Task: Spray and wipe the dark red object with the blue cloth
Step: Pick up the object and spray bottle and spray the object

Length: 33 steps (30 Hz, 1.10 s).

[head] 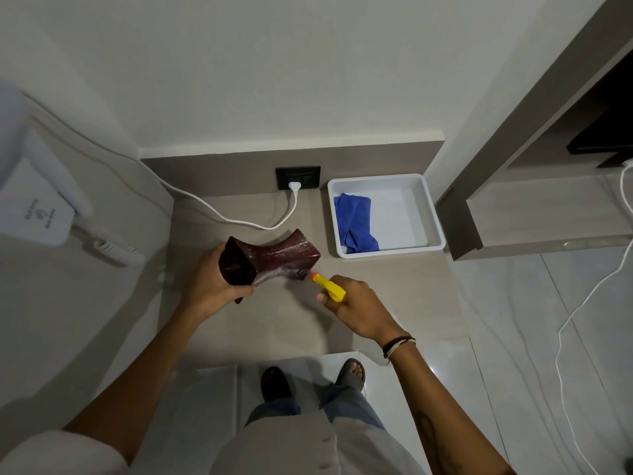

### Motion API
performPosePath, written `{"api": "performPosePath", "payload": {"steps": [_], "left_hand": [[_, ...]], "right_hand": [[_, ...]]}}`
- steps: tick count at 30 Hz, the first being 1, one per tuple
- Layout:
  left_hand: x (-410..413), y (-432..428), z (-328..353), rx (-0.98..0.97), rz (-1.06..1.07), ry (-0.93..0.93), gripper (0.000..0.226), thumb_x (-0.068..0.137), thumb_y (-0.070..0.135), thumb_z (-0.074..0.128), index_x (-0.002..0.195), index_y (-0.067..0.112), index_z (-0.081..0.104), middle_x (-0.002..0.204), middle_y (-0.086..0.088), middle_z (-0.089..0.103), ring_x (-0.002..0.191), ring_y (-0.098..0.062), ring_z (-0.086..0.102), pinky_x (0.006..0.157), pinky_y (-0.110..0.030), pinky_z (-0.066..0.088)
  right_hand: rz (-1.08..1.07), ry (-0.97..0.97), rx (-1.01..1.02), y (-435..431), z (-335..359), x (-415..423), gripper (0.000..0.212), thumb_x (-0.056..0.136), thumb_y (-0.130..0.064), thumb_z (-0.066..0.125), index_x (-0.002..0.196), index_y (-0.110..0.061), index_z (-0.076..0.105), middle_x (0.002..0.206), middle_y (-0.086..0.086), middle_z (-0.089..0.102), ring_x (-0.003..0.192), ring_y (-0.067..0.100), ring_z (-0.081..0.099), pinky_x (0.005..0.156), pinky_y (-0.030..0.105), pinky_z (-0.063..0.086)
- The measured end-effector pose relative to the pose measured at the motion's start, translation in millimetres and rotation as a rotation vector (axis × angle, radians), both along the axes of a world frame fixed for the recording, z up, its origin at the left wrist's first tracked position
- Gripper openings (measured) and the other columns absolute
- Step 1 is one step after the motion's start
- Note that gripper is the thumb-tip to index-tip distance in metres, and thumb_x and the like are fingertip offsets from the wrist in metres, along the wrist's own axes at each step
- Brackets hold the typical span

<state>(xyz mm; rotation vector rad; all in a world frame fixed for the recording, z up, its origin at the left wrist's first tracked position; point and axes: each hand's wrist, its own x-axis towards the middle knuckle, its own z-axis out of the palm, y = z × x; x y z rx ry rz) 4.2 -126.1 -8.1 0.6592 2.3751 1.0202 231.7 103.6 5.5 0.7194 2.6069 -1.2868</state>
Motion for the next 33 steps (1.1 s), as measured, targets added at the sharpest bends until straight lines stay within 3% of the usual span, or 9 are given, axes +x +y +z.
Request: {"api": "performPosePath", "payload": {"steps": [3,8,12,18,25,27,28,30,33], "left_hand": [[-1,5,0,-0.006,0.159,-0.158,0.067,0.057,0.034,0.101,0.117,0.022,0.073,0.106,0.004,0.080,0.095,-0.013,0.076,0.078,-0.032,0.058],[-2,6,6,-0.008,0.284,-0.333,0.060,0.048,0.060,0.086,0.099,0.029,0.082,0.085,0.015,0.083,0.076,-0.005,0.078,0.068,-0.024,0.052],[1,8,9,-0.013,0.332,-0.367,0.052,0.055,0.052,0.089,0.098,0.022,0.084,0.081,0.006,0.084,0.080,-0.012,0.079,0.067,-0.024,0.053],[0,7,12,-0.008,0.315,-0.369,0.030,0.079,0.027,0.092,0.105,0.015,0.083,0.076,0.014,0.082,0.066,0.002,0.075,0.051,-0.007,0.048],[0,13,24,-0.016,0.282,-0.321,0.060,0.048,0.054,0.087,0.100,0.026,0.082,0.085,0.005,0.084,0.084,-0.017,0.080,0.071,-0.031,0.057],[-3,16,28,-0.041,0.226,-0.264,0.071,0.045,0.057,0.087,0.108,0.026,0.080,0.096,0.002,0.083,0.091,-0.022,0.079,0.082,-0.042,0.063],[-5,19,31,-0.052,0.189,-0.231,0.074,0.045,0.056,0.088,0.112,0.026,0.079,0.101,0.001,0.082,0.094,-0.023,0.078,0.087,-0.046,0.064],[-9,24,38,-0.059,0.070,-0.139,0.076,0.046,0.054,0.088,0.116,0.028,0.075,0.104,0.005,0.081,0.097,-0.020,0.077,0.088,-0.047,0.064],[-11,38,47,-0.102,-0.123,0.068,0.093,0.046,0.049,0.089,0.134,0.027,0.068,0.119,0.003,0.074,0.108,-0.021,0.071,0.092,-0.044,0.061]], "right_hand": [[0.095,0.098,-0.145,-6,8,-4,0.009,0.103,-0.044,0.067,0.104,-0.035,0.069,0.089,-0.012,0.071,0.081,0.007,0.065,0.075,0.027,0.051],[0.168,0.170,-0.085,-19,16,-21,0.039,0.106,-0.045,0.063,0.137,-0.022,0.068,0.120,0.002,0.078,0.103,0.024,0.072,0.090,0.044,0.059],[0.140,0.138,0.006,-18,13,-27,0.041,0.106,-0.050,0.060,0.138,-0.026,0.067,0.122,0.007,0.080,0.106,0.031,0.074,0.088,0.045,0.060],[0.089,-0.041,0.181,-2,-4,-18,0.035,0.102,-0.053,0.062,0.114,-0.020,0.067,0.108,0.010,0.078,0.087,0.032,0.068,0.063,0.032,0.042],[-0.053,-0.110,0.137,37,-6,4,0.024,0.101,-0.041,0.067,0.098,-0.018,0.059,0.104,0.010,0.069,0.091,0.032,0.065,0.077,0.041,0.050],[-0.105,-0.044,0.069,55,2,7,0.020,0.101,-0.030,0.065,0.117,-0.018,0.067,0.108,0.007,0.069,0.094,0.030,0.066,0.085,0.043,0.054],[-0.096,-0.008,0.040,65,8,8,0.032,0.103,-0.027,0.064,0.135,-0.024,0.066,0.110,0.002,0.068,0.096,0.023,0.065,0.088,0.036,0.054],[-0.091,0.045,0.027,84,19,7,0.047,0.107,-0.033,0.061,0.153,-0.030,0.055,0.111,-0.004,0.064,0.095,0.012,0.062,0.088,0.030,0.052],[-0.218,0.100,0.093,114,31,-4,0.048,0.104,-0.053,0.060,0.135,-0.017,0.067,0.125,0.005,0.075,0.103,0.023,0.071,0.090,0.042,0.058]]}}
